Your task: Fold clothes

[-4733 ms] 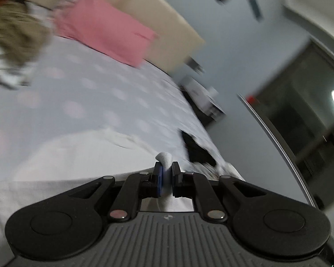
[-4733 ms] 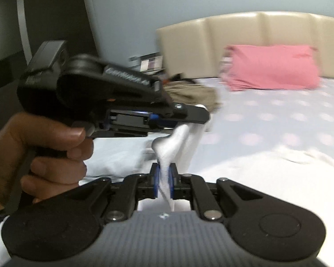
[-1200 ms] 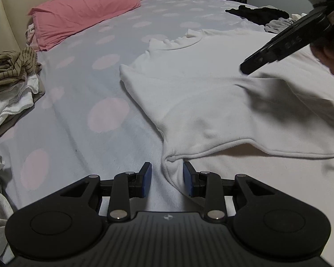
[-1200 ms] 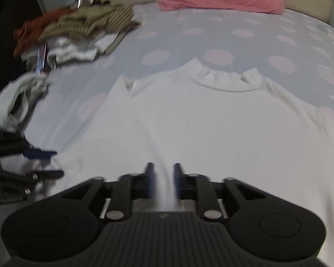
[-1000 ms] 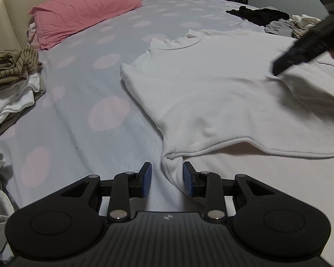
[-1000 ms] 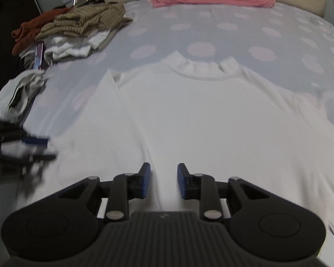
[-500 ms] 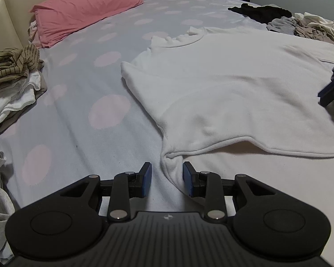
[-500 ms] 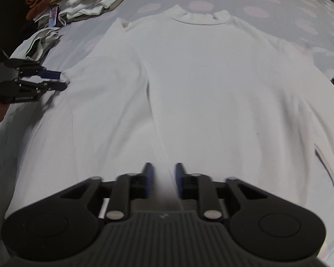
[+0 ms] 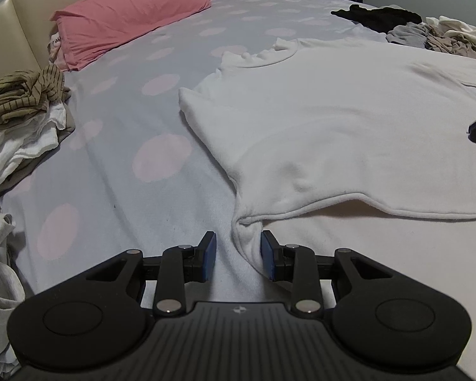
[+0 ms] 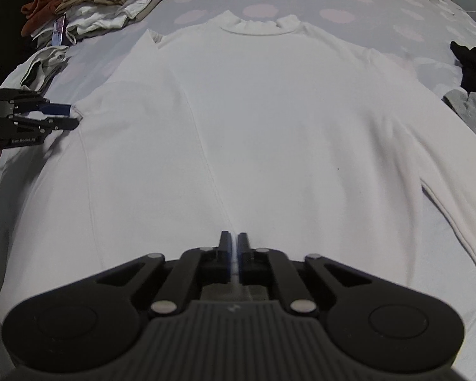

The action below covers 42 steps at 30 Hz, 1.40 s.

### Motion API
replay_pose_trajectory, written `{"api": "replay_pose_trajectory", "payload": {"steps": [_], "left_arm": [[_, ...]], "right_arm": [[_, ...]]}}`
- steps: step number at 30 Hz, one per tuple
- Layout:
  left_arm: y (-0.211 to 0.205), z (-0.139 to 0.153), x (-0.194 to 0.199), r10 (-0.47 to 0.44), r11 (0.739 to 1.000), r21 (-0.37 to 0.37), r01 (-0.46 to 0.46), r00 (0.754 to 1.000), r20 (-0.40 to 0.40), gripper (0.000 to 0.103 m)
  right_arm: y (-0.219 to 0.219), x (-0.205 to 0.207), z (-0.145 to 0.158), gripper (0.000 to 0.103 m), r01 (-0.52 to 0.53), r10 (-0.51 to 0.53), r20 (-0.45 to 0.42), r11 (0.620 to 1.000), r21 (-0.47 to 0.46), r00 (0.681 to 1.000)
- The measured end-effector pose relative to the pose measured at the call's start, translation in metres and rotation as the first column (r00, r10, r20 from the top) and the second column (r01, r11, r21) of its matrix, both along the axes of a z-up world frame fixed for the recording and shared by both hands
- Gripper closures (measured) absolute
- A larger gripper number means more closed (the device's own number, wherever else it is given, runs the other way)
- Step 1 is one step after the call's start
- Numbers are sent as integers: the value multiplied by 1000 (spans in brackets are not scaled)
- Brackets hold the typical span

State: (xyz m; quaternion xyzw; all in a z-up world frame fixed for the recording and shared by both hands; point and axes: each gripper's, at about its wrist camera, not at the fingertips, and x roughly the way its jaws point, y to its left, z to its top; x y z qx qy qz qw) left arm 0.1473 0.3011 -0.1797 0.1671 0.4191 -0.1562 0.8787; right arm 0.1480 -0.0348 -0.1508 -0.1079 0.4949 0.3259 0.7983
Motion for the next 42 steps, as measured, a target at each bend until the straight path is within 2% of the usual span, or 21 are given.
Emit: {"api": "replay_pose_trajectory", "payload": {"steps": [3, 6, 10, 14, 18, 20, 21, 22, 26, 32, 35, 38, 39, 40, 42], "left_arm": [[3, 0, -1, -3, 1000, -8, 3, 1000, 1, 74], [3, -1, -3, -7, 1000, -10, 7, 1000, 4, 74], [1, -1, -2, -14, 1000, -2, 14, 1000, 9, 74], [-2, -2, -1, -20, 1000, 9, 20, 1000, 9, 74], [-5, -2, -1, -25, 999, 23, 25, 1000, 13, 74], [-5, -2, -2, -22, 1000, 22, 22, 1000, 16, 74], [-5, -3, -2, -20, 1000, 21, 19, 1000, 18, 74], [-5, -3, -3, -17, 1000, 20, 16, 1000, 21, 74], [-5, -3, -4, -7, 1000, 18, 6, 1000, 26, 74], [-6, -2, -6, -14, 1000, 27, 13, 1000, 26, 74], [-7, -2, -5, -11, 999, 32, 10, 1000, 26, 74], [-9, -1, -5, -13, 999, 41, 12, 1000, 28, 74], [-9, -1, -6, -16, 999, 42, 15, 999, 29, 74], [-9, -1, -6, -18, 999, 43, 17, 999, 29, 74], [-8, -2, -7, -17, 999, 41, 16, 1000, 26, 74]], "right_arm": [[-18, 1, 12, 70, 44, -43, -8, 998, 43, 999], [-47, -4, 23, 69, 88, -87, -29, 996, 24, 996], [-80, -28, 23, 69, 80, -85, -75, 995, -67, 994], [-100, -47, 19, 69, 67, -81, -131, 992, -110, 988], [-108, -55, 10, 65, 57, -83, -171, 987, -149, 982], [-108, -59, 8, 66, 47, -74, -164, 985, -165, 984], [-109, -61, 9, 78, 41, -68, -160, 985, -166, 985], [-109, -62, 11, 98, 31, -59, -161, 986, -167, 985], [-114, -65, 22, 98, 28, -51, -168, 990, -136, 984], [-125, -64, 31, 98, 73, -96, -153, 986, -153, 984], [-126, -64, 22, 98, 73, -102, -157, 980, -183, 982], [-122, -69, 16, 86, 88, -123, -152, 972, -218, 981], [-121, -70, 15, 73, 94, -131, -151, 969, -229, 980], [-124, -71, 19, 62, 143, -177, -154, 967, -209, 972], [-132, -73, 24, 61, 246, -276, -184, 954, -172, 943]]}}
